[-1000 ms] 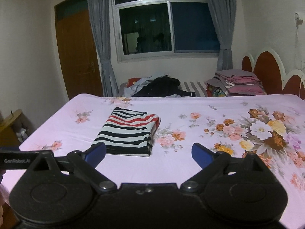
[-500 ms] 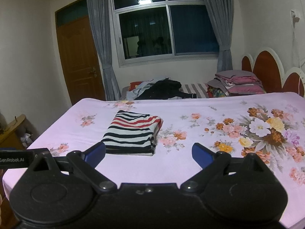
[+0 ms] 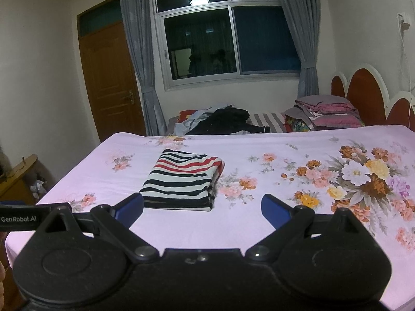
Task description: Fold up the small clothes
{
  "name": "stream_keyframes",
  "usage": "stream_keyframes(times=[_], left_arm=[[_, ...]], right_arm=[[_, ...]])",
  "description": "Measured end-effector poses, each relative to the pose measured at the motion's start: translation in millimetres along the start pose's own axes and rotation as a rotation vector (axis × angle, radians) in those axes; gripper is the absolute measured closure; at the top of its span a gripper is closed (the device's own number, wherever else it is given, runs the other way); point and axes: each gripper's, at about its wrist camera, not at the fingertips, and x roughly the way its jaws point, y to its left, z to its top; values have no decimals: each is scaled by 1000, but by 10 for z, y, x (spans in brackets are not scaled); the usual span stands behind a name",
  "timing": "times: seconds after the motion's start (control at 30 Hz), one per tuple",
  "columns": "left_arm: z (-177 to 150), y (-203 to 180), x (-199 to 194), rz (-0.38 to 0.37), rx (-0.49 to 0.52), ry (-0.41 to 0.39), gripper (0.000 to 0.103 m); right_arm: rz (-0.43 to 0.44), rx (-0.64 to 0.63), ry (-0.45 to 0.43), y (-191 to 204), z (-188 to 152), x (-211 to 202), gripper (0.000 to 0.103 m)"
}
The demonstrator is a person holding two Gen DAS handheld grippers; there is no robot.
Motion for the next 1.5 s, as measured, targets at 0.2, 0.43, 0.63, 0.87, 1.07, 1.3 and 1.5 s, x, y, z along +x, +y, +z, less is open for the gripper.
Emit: stream_keyframes(times=[0.2, 0.43, 0.63, 0.87, 1.07, 1.3, 1.5], left_arm=[[4, -21, 17, 2, 3, -3, 0], [16, -39, 37, -1, 5, 1, 0], [20, -63, 50, -2, 9, 2, 0], [27, -80, 54, -4, 11, 3, 0], [43, -115, 81, -5, 16, 11, 0], [50, -140, 98, -7, 20, 14, 0], [56, -152, 138, -10, 22, 25, 0]], right_arm=[[3, 2, 0, -18, 8, -4, 6], [2, 1, 6, -28, 16, 3, 5], [2, 2, 8, -26, 18, 10, 5], [2, 4, 9, -23, 18, 15, 5], [2, 2, 13, -16, 10, 43, 5], [3, 7, 18, -24, -18, 82, 5], [1, 9, 26, -43, -35, 120, 5]])
